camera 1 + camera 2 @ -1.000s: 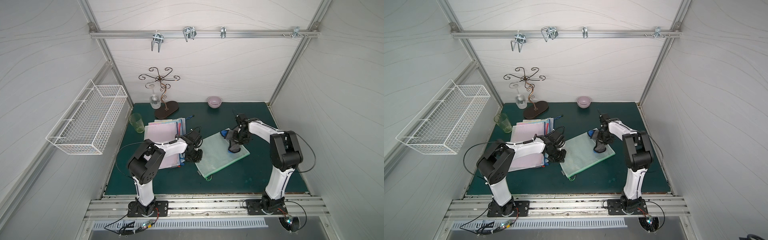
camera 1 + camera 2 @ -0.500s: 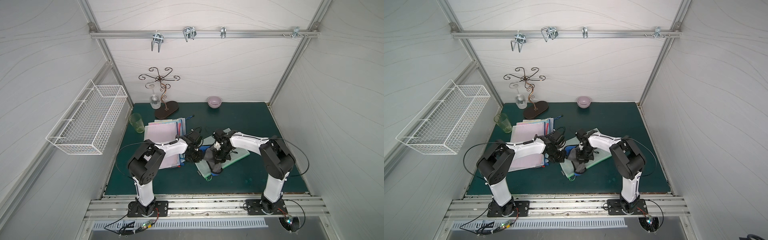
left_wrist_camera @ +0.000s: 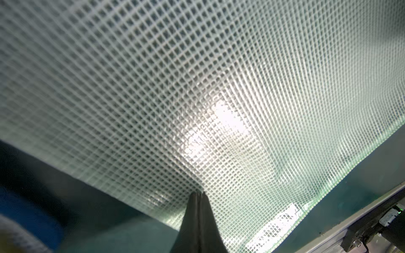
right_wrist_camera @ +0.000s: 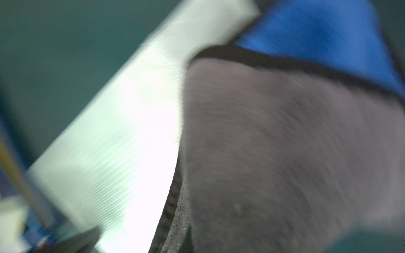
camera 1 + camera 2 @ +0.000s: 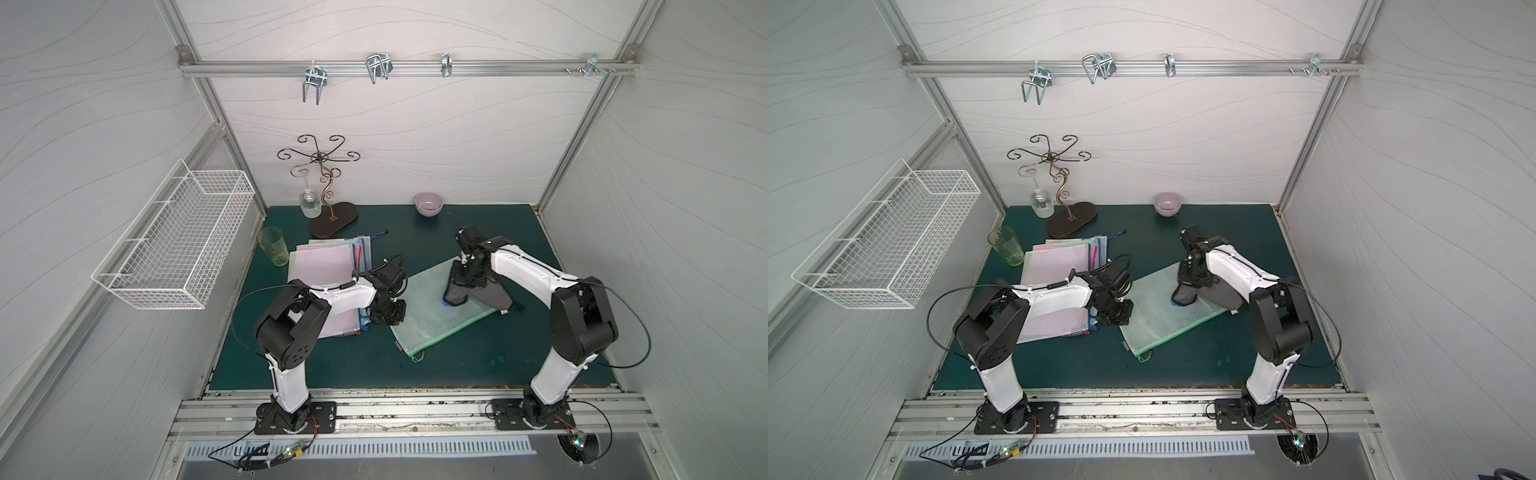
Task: Wipe the document bag
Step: Wipe the dirt from the document bag.
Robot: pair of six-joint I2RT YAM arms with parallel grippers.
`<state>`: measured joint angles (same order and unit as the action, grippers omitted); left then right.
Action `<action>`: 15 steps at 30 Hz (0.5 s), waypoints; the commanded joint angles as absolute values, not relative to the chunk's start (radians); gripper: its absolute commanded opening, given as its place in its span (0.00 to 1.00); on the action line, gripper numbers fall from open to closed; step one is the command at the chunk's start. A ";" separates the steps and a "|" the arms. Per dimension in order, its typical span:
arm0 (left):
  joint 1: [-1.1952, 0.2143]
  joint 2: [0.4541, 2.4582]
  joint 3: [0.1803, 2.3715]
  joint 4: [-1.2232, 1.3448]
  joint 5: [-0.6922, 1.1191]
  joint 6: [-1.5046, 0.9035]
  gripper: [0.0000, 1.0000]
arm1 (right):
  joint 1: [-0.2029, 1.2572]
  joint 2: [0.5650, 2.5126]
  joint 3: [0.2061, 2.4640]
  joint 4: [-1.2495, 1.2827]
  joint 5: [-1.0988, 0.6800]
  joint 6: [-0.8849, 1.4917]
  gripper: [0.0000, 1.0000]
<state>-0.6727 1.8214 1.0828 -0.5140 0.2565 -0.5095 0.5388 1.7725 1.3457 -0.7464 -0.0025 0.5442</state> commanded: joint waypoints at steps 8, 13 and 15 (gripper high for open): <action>-0.679 1.824 1.069 -0.536 0.204 -0.505 0.00 | 0.472 1.930 1.271 -0.691 -0.138 0.557 0.00; -0.678 1.798 1.071 -0.536 0.208 -0.502 0.00 | 0.391 1.869 1.238 -0.783 0.122 0.499 0.00; -0.677 1.762 1.062 -0.534 0.215 -0.515 0.00 | 0.393 1.889 1.231 -0.787 0.133 0.496 0.00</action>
<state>-0.6762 1.8084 1.0752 -0.5129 0.2401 -0.5095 0.3656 1.8927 1.2533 -0.7055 0.0139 0.5232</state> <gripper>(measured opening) 0.047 0.082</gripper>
